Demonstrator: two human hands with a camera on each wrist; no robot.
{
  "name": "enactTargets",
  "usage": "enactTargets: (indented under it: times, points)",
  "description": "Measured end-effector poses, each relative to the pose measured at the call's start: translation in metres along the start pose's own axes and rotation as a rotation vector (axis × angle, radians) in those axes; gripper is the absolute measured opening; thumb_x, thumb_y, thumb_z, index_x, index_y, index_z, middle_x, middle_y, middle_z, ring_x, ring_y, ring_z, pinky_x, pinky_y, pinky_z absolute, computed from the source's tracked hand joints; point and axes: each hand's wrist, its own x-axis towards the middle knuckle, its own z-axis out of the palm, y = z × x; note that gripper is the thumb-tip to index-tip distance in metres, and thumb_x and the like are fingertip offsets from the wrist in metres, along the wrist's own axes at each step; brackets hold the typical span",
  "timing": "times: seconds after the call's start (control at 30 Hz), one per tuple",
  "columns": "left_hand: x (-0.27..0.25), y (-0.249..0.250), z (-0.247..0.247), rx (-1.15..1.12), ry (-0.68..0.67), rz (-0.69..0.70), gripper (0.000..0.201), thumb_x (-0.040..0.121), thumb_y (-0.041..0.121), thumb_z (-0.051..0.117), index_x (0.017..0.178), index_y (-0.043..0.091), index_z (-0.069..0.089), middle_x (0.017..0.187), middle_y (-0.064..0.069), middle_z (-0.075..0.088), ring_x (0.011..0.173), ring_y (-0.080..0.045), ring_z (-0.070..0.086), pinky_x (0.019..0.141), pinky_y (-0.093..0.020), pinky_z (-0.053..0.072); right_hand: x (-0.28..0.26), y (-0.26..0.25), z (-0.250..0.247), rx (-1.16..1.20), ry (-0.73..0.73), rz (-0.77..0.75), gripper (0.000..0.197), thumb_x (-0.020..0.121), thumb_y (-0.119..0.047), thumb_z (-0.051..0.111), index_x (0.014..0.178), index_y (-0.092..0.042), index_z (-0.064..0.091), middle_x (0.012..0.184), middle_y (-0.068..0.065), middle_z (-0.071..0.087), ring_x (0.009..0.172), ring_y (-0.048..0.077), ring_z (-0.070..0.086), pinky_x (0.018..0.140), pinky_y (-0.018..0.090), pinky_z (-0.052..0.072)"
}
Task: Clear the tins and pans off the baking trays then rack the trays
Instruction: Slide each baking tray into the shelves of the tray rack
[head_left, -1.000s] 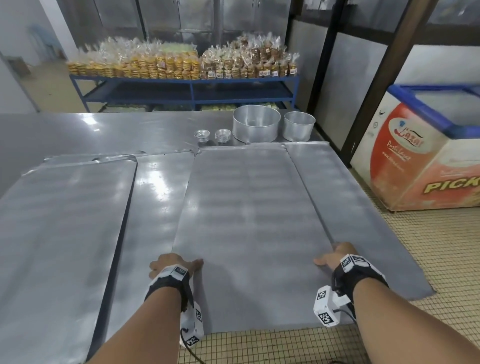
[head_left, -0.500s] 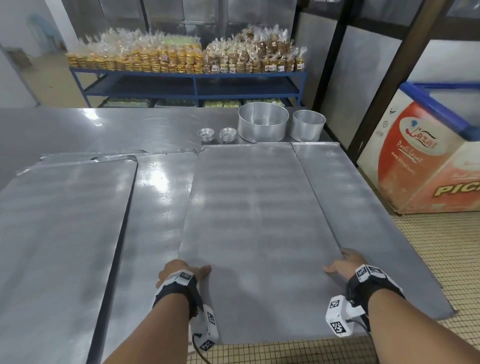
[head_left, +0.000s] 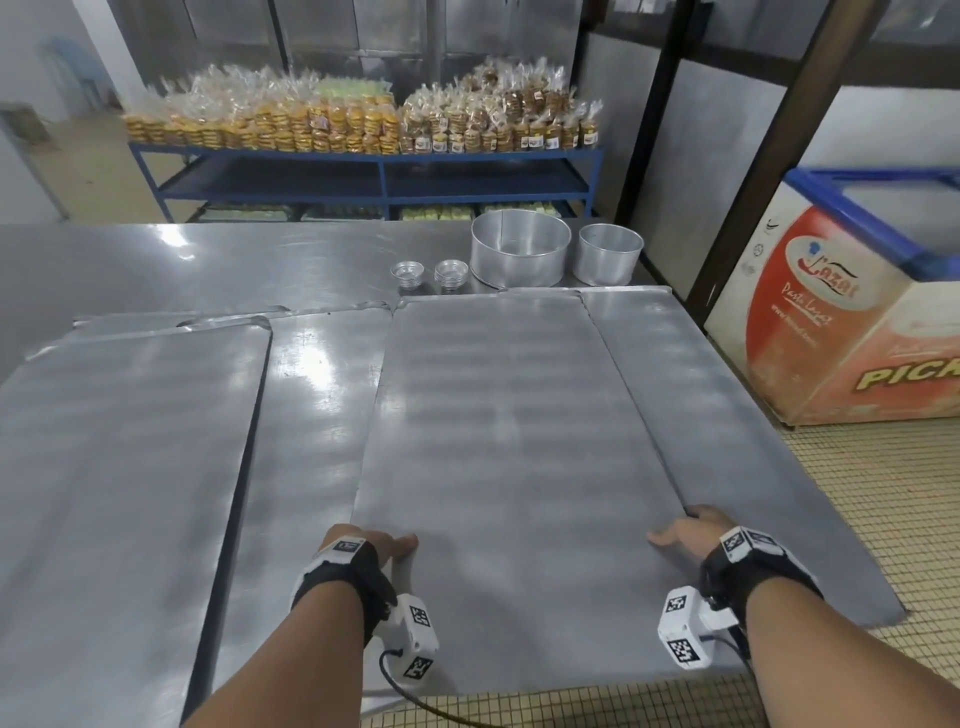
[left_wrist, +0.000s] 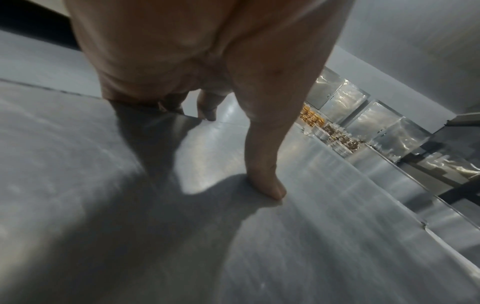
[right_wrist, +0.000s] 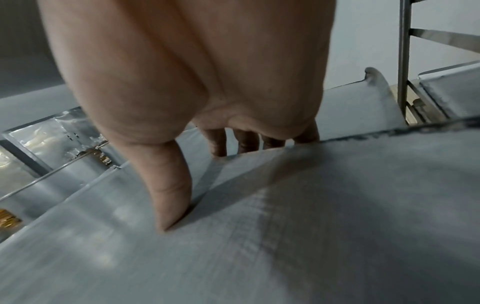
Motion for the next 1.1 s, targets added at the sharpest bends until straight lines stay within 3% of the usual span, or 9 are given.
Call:
enactTargets:
  times: [0.13,0.27,0.4,0.53,0.6,0.7,0.83,0.97,1.1]
  points:
    - [-0.024,-0.010,-0.007,0.047,0.003,0.061,0.081,0.075,0.060,0.075,0.132,0.005,0.057,0.128,-0.013,0.063,0.112,-0.027,0.062,0.085,-0.032,0.047,-0.027,-0.001,-0.008,-0.077,0.008,0.016,0.078,0.064,-0.020,0.091,0.130,0.003,0.055,0.124,0.017,0.064,0.102,0.030,0.063,0.094,0.033,0.049]
    - [-0.052,-0.028,-0.015,0.268,-0.006,0.113,0.089,0.076,0.081,0.051,0.135,0.014,0.056,0.127,-0.006,0.063,0.102,-0.023,0.061,0.079,-0.029,0.046,-0.054,0.012,-0.010,-0.082,0.008,-0.008,0.072,0.073,-0.021,0.087,0.132,0.005,0.054,0.126,0.019,0.062,0.099,0.030,0.061,0.085,0.030,0.045]
    - [-0.089,-0.046,-0.022,0.436,0.033,0.175,0.075,0.092,0.071,0.036,0.140,0.016,0.051,0.141,-0.009,0.054,0.127,-0.026,0.052,0.103,-0.033,0.044,-0.086,0.036,-0.007,-0.134,-0.002,-0.034,0.078,0.072,-0.028,0.086,0.134,0.004,0.052,0.129,0.018,0.060,0.101,0.031,0.060,0.087,0.031,0.045]
    - [-0.116,-0.073,-0.014,0.519,0.027,0.194,0.073,0.096,0.066,0.033,0.146,0.013,0.043,0.149,-0.011,0.045,0.135,-0.027,0.045,0.110,-0.033,0.038,-0.122,0.058,-0.005,-0.148,0.015,-0.030,0.080,0.078,-0.034,0.082,0.139,0.005,0.048,0.139,0.017,0.054,0.123,0.032,0.057,0.099,0.031,0.044]
    - [-0.126,-0.087,-0.005,0.520,0.029,0.216,0.070,0.098,0.063,0.031,0.146,0.014,0.043,0.150,-0.010,0.045,0.136,-0.027,0.044,0.111,-0.033,0.037,-0.140,0.070,-0.006,-0.153,0.033,-0.024,0.068,0.088,-0.034,0.072,0.139,0.004,0.048,0.144,0.017,0.048,0.131,0.032,0.050,0.103,0.030,0.041]
    - [-0.146,-0.105,0.002,0.526,0.025,0.223,0.066,0.101,0.059,0.029,0.146,0.014,0.043,0.151,-0.009,0.043,0.137,-0.027,0.043,0.111,-0.030,0.036,-0.156,0.093,-0.002,-0.221,0.040,-0.047,0.061,0.087,-0.026,0.074,0.135,0.005,0.053,0.143,0.019,0.051,0.132,0.032,0.049,0.102,0.030,0.041]
    - [-0.153,-0.129,0.014,0.528,-0.004,0.227,0.070,0.099,0.063,0.028,0.149,0.014,0.037,0.155,-0.008,0.038,0.140,-0.026,0.039,0.114,-0.030,0.033,-0.194,0.107,-0.003,-0.173,0.045,-0.100,0.070,0.095,-0.040,0.062,0.146,0.002,0.040,0.156,0.017,0.032,0.143,0.030,0.036,0.113,0.029,0.031]
    - [-0.148,-0.146,0.029,0.534,-0.029,0.244,0.077,0.096,0.067,0.033,0.151,0.015,0.034,0.157,-0.010,0.034,0.141,-0.027,0.038,0.113,-0.030,0.032,-0.178,0.136,0.005,-0.206,0.007,-0.001,0.079,0.081,-0.025,0.080,0.142,0.008,0.042,0.144,0.018,0.048,0.130,0.032,0.050,0.102,0.030,0.040]
    - [-0.158,-0.147,0.034,0.540,-0.107,0.224,0.064,0.101,0.054,0.037,0.151,0.014,0.034,0.157,-0.007,0.034,0.143,-0.024,0.036,0.110,-0.025,0.033,-0.179,0.145,0.010,-0.213,-0.038,0.040,0.074,0.074,-0.018,0.084,0.135,0.007,0.049,0.132,0.018,0.058,0.110,0.031,0.058,0.088,0.030,0.042]
